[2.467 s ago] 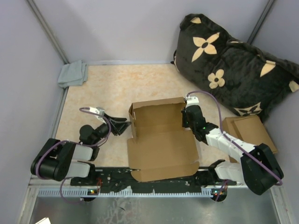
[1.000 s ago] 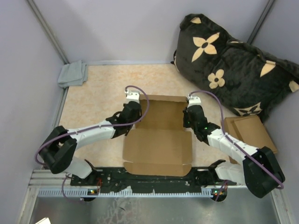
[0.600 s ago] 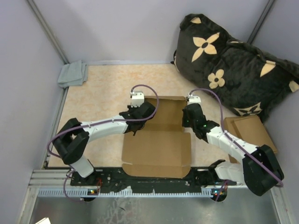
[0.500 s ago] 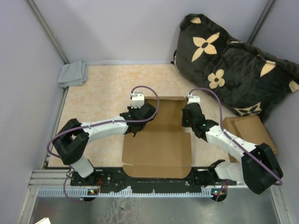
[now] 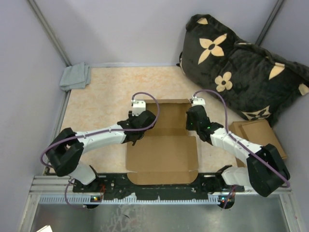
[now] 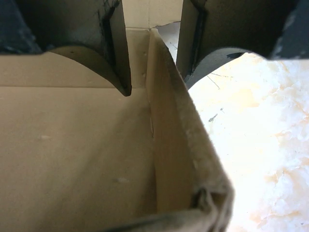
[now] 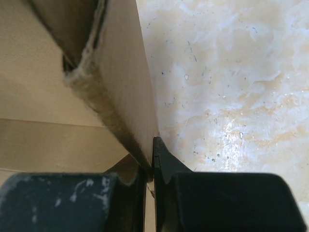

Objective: Fold the paper box

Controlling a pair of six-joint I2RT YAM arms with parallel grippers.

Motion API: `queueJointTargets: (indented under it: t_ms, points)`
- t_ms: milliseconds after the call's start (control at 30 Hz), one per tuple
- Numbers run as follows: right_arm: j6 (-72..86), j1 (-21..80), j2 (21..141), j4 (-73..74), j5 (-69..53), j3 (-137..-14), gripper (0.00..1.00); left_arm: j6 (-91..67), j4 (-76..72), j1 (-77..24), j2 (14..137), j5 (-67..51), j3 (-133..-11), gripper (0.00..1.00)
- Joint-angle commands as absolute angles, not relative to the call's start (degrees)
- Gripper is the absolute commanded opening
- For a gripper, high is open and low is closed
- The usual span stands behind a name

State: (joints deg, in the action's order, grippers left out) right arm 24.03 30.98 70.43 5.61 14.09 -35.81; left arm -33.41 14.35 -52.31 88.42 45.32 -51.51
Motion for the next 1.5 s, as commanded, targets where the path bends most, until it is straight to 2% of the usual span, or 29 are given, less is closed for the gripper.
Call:
queueJointTargets:
  t_ms: [0,233,433,467,567,633,700,1200,1300,1467]
  points:
    - [25.6,31.4,70.6,2.8,15.1,-38.7,0.06,-34.6,15.0,-52.3,85.9,45.1,-51.1,0.48]
    - [25.2,31.4,70.9,3.7,15.7,-39.1,0.06,-34.3,14.9,-52.3,82.5,43.8,-49.8,0.51]
    - [24.8,31.4,71.1,5.2,15.8,-40.0,0.09,-32.5,13.9,-52.2,80.2,40.3,-49.6,0.59]
    - [24.7,31.4,71.1,5.2,15.6,-40.1,0.13,-32.0,13.0,-52.3,79.6,39.4,-49.3,0.60]
    - [24.7,31.4,70.6,5.4,15.3,-40.4,0.36,-30.3,9.4,-52.3,76.8,37.1,-47.3,0.62]
    - [24.8,31.4,70.2,5.5,15.5,-40.6,0.46,-30.1,8.7,-52.3,75.3,36.9,-46.3,0.63]
    - [24.8,31.4,69.8,5.9,16.0,-41.0,0.52,-30.0,8.9,-52.3,74.2,37.3,-46.0,0.63]
    - [16.6,30.5,70.9,6.5,16.8,-49.7,0.57,-28.0,14.4,-52.1,62.0,44.7,-43.4,0.64]
    - [10.7,29.6,76.0,6.5,13.0,-55.7,0.64,-26.7,12.8,-52.0,58.7,45.0,-40.3,0.64]
    - [4.3,29.4,90.9,16.6,13.9,-74.0,0.67,-25.5,8.8,-51.8,55.1,45.0,-34.5,0.64]
